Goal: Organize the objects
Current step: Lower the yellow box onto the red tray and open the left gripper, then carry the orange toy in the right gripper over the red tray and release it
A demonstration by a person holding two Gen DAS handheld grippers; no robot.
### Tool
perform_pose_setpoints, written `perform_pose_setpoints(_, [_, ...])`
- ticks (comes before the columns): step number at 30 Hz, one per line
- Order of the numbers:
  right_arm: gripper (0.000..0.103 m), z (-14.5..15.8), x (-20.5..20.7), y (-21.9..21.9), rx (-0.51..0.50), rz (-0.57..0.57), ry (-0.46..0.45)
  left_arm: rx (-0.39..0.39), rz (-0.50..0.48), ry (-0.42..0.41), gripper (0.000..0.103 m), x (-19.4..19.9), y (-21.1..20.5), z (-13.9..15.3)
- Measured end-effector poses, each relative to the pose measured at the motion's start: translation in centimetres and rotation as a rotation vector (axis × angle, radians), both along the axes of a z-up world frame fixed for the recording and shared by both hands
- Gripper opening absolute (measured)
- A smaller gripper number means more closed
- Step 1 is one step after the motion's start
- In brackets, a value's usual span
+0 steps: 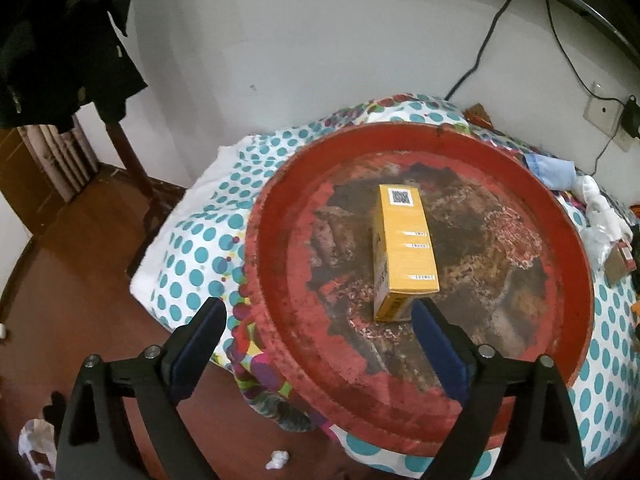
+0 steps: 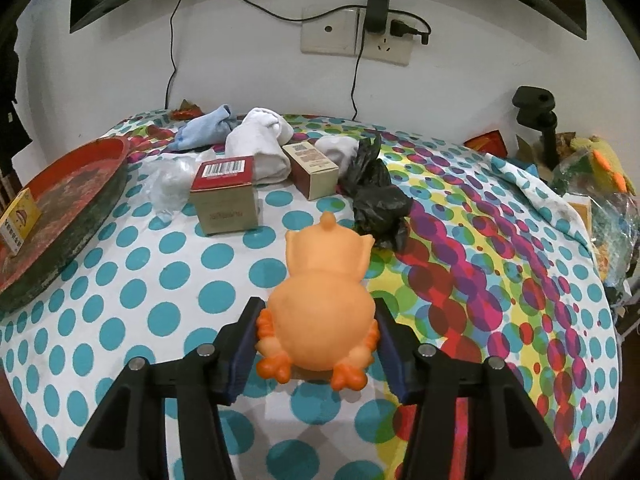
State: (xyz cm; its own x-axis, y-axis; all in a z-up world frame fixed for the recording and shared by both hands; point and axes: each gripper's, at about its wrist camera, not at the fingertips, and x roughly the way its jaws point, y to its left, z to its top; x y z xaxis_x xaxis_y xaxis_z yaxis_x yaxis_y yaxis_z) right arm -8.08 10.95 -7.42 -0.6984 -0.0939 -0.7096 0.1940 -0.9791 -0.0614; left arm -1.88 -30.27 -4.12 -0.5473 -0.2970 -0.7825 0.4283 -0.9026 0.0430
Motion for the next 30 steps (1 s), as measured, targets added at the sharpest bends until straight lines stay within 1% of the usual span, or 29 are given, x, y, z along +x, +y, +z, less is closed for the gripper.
perform_pose_setpoints(5, [0.052,0.5,0.4,-1.0,-0.005,-0.013,-0.002,0.004,-0.007,-0.007,0.093,-0.1,-0.1,-0.4])
perform_pose_setpoints(8, [0.051,0.8,0.4,-1.7,-0.013,-0.016,-0.002,0.014,-0.007,0.004,0.093,0.0,-0.2,-0.2])
perform_pose_setpoints(11, [0.051,1.3,0.7,-2.4,-0.017,-0.006,0.004,0.033,-0.004,0.018,0.093,0.1,-0.4,0.0])
perform_pose_setpoints(22, [0.051,2.7,0.9,-4.3,-0.006,0.018,0.033,0.057,0.025,0.028,0.093,0.4,-1.5,0.1])
perform_pose_setpoints(25, [0.051,3.2,1.0,-5.0,-0.012,0.035,0.039,0.047,0.038,0.024,0.093,0.5,-1.7,0.1])
perform_pose_setpoints(30, [0.051,3.8,1.4,-6.9,-0.013,0.076,0.051,0.058,0.046,0.031,0.093,0.7,-2.1,0.3])
